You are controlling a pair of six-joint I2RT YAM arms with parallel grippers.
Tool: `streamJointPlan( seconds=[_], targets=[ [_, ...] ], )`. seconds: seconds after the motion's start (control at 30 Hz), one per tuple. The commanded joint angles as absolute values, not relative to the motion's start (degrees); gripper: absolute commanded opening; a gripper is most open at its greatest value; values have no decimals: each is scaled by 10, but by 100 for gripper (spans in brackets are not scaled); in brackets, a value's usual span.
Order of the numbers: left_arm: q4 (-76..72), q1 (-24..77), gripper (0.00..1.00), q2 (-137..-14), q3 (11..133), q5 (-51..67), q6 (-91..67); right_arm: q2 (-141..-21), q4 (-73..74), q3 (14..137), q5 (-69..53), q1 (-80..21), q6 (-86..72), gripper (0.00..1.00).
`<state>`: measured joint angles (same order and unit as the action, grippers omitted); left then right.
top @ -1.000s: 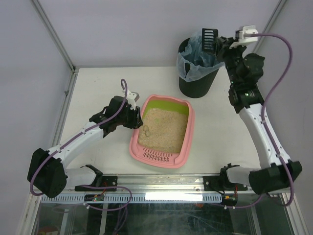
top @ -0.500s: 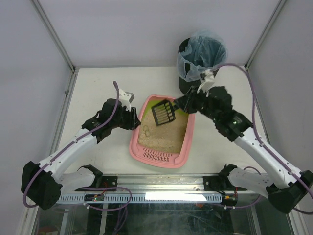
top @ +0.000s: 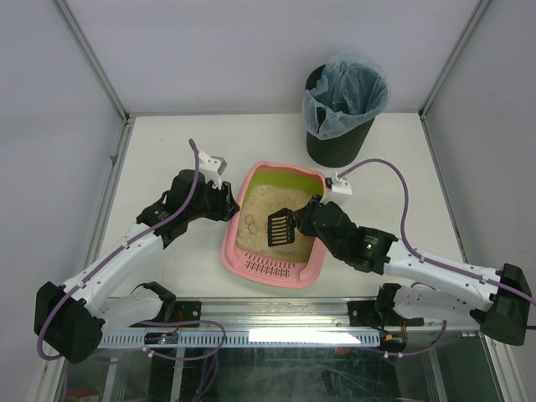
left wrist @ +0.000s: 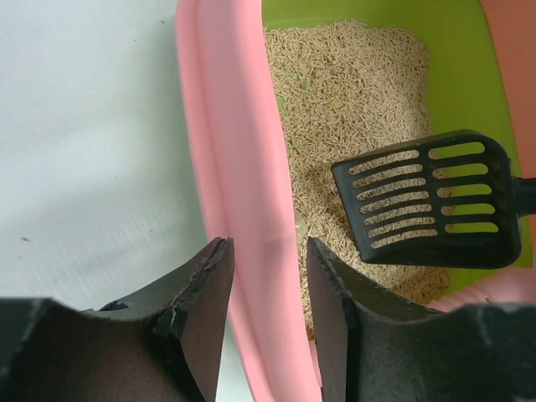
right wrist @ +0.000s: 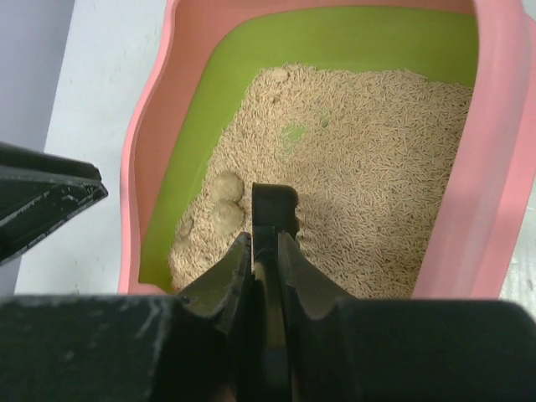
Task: Clean the litter box
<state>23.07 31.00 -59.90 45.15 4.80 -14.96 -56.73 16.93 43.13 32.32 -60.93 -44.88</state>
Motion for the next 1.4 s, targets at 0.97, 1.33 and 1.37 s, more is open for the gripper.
streamJointPlan(
  seconds=[0.97,1.33,1.37],
  targets=[
    [209,303,42,-619,456,61,-154,-675,-70,369,513,-691,-460,46],
    [210,303,42,-621,457,61,-153,-644,5,395,506,-798,-405,50],
    [210,302,42,-621,456,61,-154,-642,12,398,504,-812,-400,50]
  ],
)
